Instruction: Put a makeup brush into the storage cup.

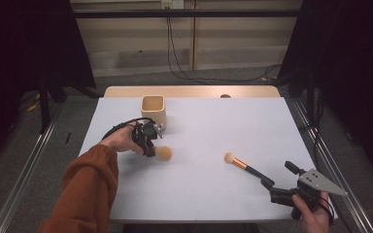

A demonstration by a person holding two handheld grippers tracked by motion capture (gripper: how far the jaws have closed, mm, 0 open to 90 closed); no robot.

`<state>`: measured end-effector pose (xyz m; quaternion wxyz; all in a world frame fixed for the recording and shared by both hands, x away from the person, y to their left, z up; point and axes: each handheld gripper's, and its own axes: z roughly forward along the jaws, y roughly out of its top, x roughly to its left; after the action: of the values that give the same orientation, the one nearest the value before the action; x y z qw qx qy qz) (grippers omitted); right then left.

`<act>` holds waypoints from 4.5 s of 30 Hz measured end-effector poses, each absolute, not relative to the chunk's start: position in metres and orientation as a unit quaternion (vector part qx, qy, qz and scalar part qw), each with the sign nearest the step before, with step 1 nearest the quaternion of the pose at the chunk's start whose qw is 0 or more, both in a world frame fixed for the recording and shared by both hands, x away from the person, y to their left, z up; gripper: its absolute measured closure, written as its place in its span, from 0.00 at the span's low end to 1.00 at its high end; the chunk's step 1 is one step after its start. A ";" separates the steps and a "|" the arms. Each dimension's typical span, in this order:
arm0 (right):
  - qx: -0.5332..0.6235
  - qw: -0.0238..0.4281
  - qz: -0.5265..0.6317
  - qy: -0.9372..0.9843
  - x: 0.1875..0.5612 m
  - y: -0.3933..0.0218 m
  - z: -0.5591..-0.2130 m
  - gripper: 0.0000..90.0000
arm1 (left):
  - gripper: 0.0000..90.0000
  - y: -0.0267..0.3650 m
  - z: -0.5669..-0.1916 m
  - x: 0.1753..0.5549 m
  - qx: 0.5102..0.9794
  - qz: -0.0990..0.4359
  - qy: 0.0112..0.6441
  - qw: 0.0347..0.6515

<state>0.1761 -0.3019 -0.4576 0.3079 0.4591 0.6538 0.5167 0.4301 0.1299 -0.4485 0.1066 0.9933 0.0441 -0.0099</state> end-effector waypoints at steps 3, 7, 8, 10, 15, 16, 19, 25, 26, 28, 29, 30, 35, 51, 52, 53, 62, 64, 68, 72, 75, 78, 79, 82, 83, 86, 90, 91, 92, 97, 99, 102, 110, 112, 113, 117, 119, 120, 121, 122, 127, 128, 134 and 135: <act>0.459 0.307 0.517 0.654 0.176 -0.302 -0.458 0.00 | 0.68 0.130 -0.448 0.431 0.994 -0.015 0.043 0.102; 0.460 0.307 0.517 0.653 0.176 -0.302 -0.458 0.00 | 0.70 0.130 -0.448 0.432 0.993 -0.020 0.048 0.102; 0.460 0.307 0.517 0.654 0.176 -0.302 -0.458 0.00 | 0.71 0.130 -0.448 0.431 0.993 -0.020 0.050 0.102; 0.460 0.307 0.517 0.653 0.176 -0.302 -0.458 0.00 | 0.72 0.130 -0.448 0.431 0.994 -0.019 0.046 0.098; 0.460 0.307 0.517 0.653 0.176 -0.302 -0.458 0.00 | 0.73 0.130 -0.448 0.430 0.994 -0.019 0.051 0.100; 0.460 0.307 0.516 0.654 0.176 -0.302 -0.458 0.00 | 0.73 0.130 -0.447 0.430 0.994 -0.019 0.051 0.098; 0.460 0.308 0.516 0.654 0.176 -0.302 -0.458 0.00 | 0.74 0.130 -0.447 0.430 0.993 -0.020 0.060 0.103; 0.461 0.307 0.517 0.653 0.175 -0.302 -0.458 0.00 | 0.74 0.132 -0.447 0.432 0.991 -0.025 0.074 0.107; 0.461 0.307 0.517 0.653 0.175 -0.302 -0.458 0.00 | 0.74 0.132 -0.447 0.432 0.990 -0.026 0.080 0.110; 0.461 0.307 0.517 0.652 0.175 -0.302 -0.458 0.00 | 0.74 0.133 -0.447 0.433 0.988 -0.028 0.095 0.117; 0.461 0.307 0.516 0.653 0.175 -0.302 -0.458 0.00 | 0.74 0.134 -0.447 0.433 0.988 -0.027 0.099 0.118; 0.461 0.307 0.517 0.653 0.175 -0.302 -0.458 0.00 | 0.74 0.134 -0.447 0.433 0.988 -0.027 0.099 0.118; 0.461 0.308 0.517 0.652 0.175 -0.302 -0.458 0.00 | 0.74 0.136 -0.444 0.434 0.984 -0.024 0.114 0.131; 0.461 0.309 0.516 0.653 0.175 -0.302 -0.458 0.00 | 0.74 0.148 -0.422 0.430 0.953 -0.038 0.184 0.237; 0.461 0.309 0.516 0.653 0.175 -0.302 -0.457 0.00 | 0.74 0.150 -0.421 0.430 0.951 -0.042 0.187 0.241; 0.461 0.309 0.516 0.653 0.175 -0.302 -0.457 0.00 | 0.74 0.151 -0.420 0.430 0.948 -0.041 0.193 0.248; 0.462 0.309 0.515 0.652 0.175 -0.302 -0.457 0.00 | 0.74 0.166 -0.412 0.429 0.927 -0.031 0.218 0.305; 0.462 0.310 0.515 0.652 0.175 -0.302 -0.457 0.00 | 0.74 0.169 -0.413 0.428 0.915 -0.031 0.232 0.327; 0.462 0.310 0.515 0.652 0.175 -0.302 -0.457 0.00 | 0.74 0.174 -0.411 0.425 0.911 -0.021 0.235 0.338; 0.463 0.310 0.515 0.651 0.175 -0.302 -0.457 0.00 | 0.74 0.178 -0.408 0.421 0.899 -0.011 0.237 0.369; 0.462 0.311 0.515 0.652 0.175 -0.302 -0.457 0.00 | 0.74 0.180 -0.406 0.420 0.894 -0.007 0.237 0.381; 0.462 0.311 0.516 0.651 0.175 -0.302 -0.457 0.00 | 0.74 0.183 -0.405 0.418 0.883 -0.001 0.247 0.400; 0.462 0.311 0.516 0.651 0.175 -0.302 -0.457 0.00 | 0.74 0.184 -0.405 0.416 0.876 0.002 0.252 0.412; 0.461 0.311 0.516 0.652 0.175 -0.302 -0.457 0.00 | 0.74 0.185 -0.405 0.414 0.866 0.009 0.260 0.427; 0.461 0.311 0.516 0.652 0.175 -0.302 -0.457 0.00 | 0.74 0.186 -0.405 0.414 0.862 0.013 0.262 0.435; 0.461 0.311 0.517 0.651 0.175 -0.302 -0.457 0.00 | 0.74 0.188 -0.406 0.411 0.852 0.019 0.268 0.448; 0.461 0.311 0.516 0.651 0.175 -0.302 -0.457 0.00 | 0.74 0.187 -0.406 0.408 0.843 0.033 0.275 0.460; 0.461 0.311 0.516 0.652 0.175 -0.301 -0.457 0.00 | 0.74 0.187 -0.406 0.407 0.839 0.035 0.279 0.466; 0.461 0.311 0.516 0.652 0.175 -0.301 -0.457 0.00 | 0.74 0.188 -0.406 0.407 0.837 0.038 0.280 0.468; 0.461 0.311 0.516 0.651 0.175 -0.302 -0.457 0.00 | 0.74 0.188 -0.404 0.402 0.820 0.057 0.292 0.489; 0.462 0.312 0.516 0.650 0.175 -0.302 -0.457 0.00 | 0.74 0.188 -0.403 0.400 0.812 0.065 0.293 0.501; 0.462 0.311 0.516 0.651 0.175 -0.302 -0.457 0.00 | 0.74 0.187 -0.402 0.397 0.805 0.075 0.289 0.513; 0.461 0.312 0.517 0.650 0.174 -0.302 -0.457 0.00 | 0.74 0.187 -0.404 0.391 0.781 0.087 0.294 0.545; 0.461 0.312 0.517 0.650 0.174 -0.302 -0.457 0.00 | 0.74 0.188 -0.405 0.391 0.776 0.091 0.296 0.550; 0.461 0.314 0.516 0.650 0.174 -0.302 -0.457 0.00 | 0.74 0.188 -0.405 0.391 0.774 0.091 0.297 0.552; 0.463 0.315 0.517 0.647 0.174 -0.301 -0.457 0.00 | 0.74 0.188 -0.401 0.389 0.765 0.097 0.298 0.562; 0.464 0.316 0.517 0.647 0.174 -0.302 -0.457 0.00 | 0.74 0.188 -0.399 0.388 0.768 0.093 0.294 0.561; 0.463 0.316 0.518 0.646 0.174 -0.302 -0.457 0.00 | 0.74 0.189 -0.397 0.388 0.767 0.097 0.293 0.563; 0.463 0.315 0.518 0.646 0.174 -0.302 -0.457 0.00 | 0.74 0.189 -0.396 0.387 0.764 0.097 0.293 0.566; 0.463 0.315 0.518 0.647 0.174 -0.302 -0.457 0.00 | 0.74 0.189 -0.394 0.387 0.763 0.098 0.294 0.567; 0.460 0.314 0.518 0.649 0.175 -0.301 -0.457 0.00 | 0.74 0.190 -0.388 0.385 0.758 0.104 0.294 0.572; 0.460 0.314 0.518 0.649 0.175 -0.301 -0.457 0.00 | 0.74 0.190 -0.387 0.385 0.758 0.106 0.294 0.573; 0.457 0.314 0.518 0.651 0.176 -0.300 -0.457 0.00 | 0.74 0.190 -0.378 0.388 0.754 0.114 0.295 0.575; 0.458 0.313 0.519 0.651 0.176 -0.300 -0.457 0.00 | 0.74 0.190 -0.376 0.388 0.754 0.117 0.298 0.574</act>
<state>0.1763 -0.3001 -0.4568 0.3126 0.4581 0.6508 0.5186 0.3880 0.1903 -0.3761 0.5739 0.7540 0.2976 0.1170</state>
